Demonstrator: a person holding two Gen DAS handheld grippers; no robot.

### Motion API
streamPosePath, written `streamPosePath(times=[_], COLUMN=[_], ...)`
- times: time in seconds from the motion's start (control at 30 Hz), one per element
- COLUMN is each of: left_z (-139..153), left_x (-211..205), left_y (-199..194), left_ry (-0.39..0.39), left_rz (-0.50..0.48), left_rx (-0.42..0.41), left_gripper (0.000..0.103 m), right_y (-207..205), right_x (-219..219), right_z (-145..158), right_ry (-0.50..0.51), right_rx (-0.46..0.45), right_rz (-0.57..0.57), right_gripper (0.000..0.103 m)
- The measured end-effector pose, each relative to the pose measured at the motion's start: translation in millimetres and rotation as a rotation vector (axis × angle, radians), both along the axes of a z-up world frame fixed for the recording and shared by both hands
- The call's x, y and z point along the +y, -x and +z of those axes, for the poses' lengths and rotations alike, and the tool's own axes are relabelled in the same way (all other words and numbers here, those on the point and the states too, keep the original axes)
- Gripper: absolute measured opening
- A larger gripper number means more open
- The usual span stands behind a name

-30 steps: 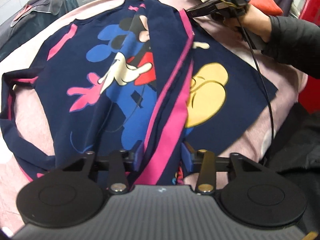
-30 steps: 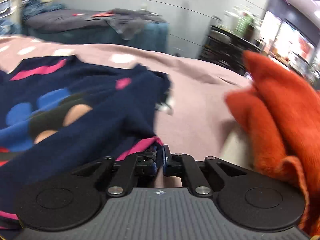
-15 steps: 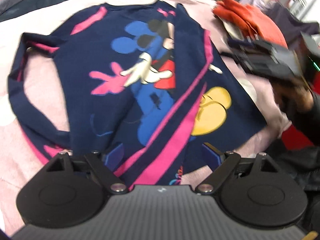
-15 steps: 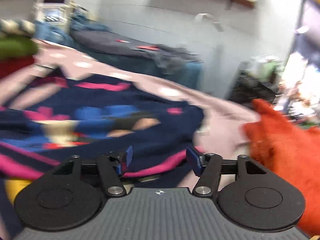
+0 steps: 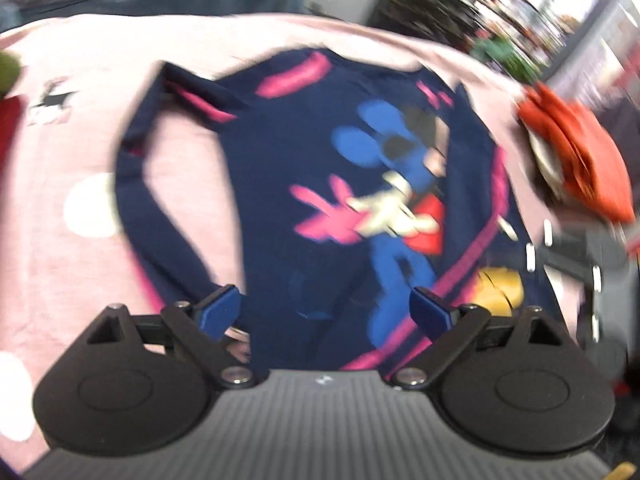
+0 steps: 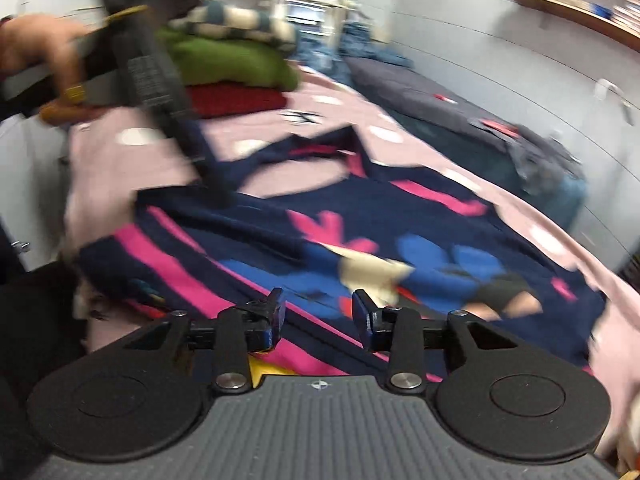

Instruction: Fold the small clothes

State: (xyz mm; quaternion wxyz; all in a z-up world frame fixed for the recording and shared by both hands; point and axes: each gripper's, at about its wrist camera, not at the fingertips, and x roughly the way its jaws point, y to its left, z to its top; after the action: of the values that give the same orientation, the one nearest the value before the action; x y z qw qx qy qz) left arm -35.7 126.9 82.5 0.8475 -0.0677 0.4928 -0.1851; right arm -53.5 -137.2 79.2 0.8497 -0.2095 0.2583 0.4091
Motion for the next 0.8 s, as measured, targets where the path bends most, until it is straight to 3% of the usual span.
streamPosePath(times=[0.1, 0.23, 0.37, 0.4, 0.43, 0.53, 0.63, 0.7, 0.8], left_z=[7.2, 11.7, 8.4, 7.3, 6.5, 5.8, 9.3, 14.3, 19.9], left_x=[20.0, 31.0, 33.7, 33.9, 34.1, 36.4, 43.8, 53.0, 61.5], left_y=[-1.8, -0.7, -0.9, -1.6, -1.5, -1.2, -0.3, 0.5, 2.1], left_ry=[0.028, 0.046, 0.036, 0.035, 0.037, 0.046, 0.065, 0.089, 0.053], left_rz=[0.087, 0.111, 0.1, 0.098, 0.098, 0.106, 0.152, 0.204, 0.269], left_rx=[-0.025, -0.041, -0.026, -0.021, -0.018, -0.019, -0.036, -0.052, -0.069], left_gripper=[0.095, 0.098, 0.098, 0.098, 0.098, 0.098, 0.099, 0.099, 0.101], right_y=[3.0, -2.3, -15.3, -20.4, -24.0, -25.0, -38.0, -46.3, -62.7], right_x=[29.0, 67.6, 94.0, 96.8, 97.0, 88.0, 66.9, 53.5, 23.5], right_z=[0.7, -5.0, -18.7, -21.5, -22.9, -13.5, 9.9, 32.9, 83.0], right_ry=[-0.014, 0.028, 0.116, 0.124, 0.122, 0.094, -0.023, -0.068, -0.293], right_rx=[0.054, 0.103, 0.126, 0.154, 0.187, 0.23, 0.239, 0.117, -0.021], right_rz=[0.147, 0.321, 0.379, 0.383, 0.388, 0.412, 0.354, 0.235, 0.021], right_gripper=[0.063, 0.063, 0.065, 0.054, 0.014, 0.007, 0.006, 0.006, 0.006])
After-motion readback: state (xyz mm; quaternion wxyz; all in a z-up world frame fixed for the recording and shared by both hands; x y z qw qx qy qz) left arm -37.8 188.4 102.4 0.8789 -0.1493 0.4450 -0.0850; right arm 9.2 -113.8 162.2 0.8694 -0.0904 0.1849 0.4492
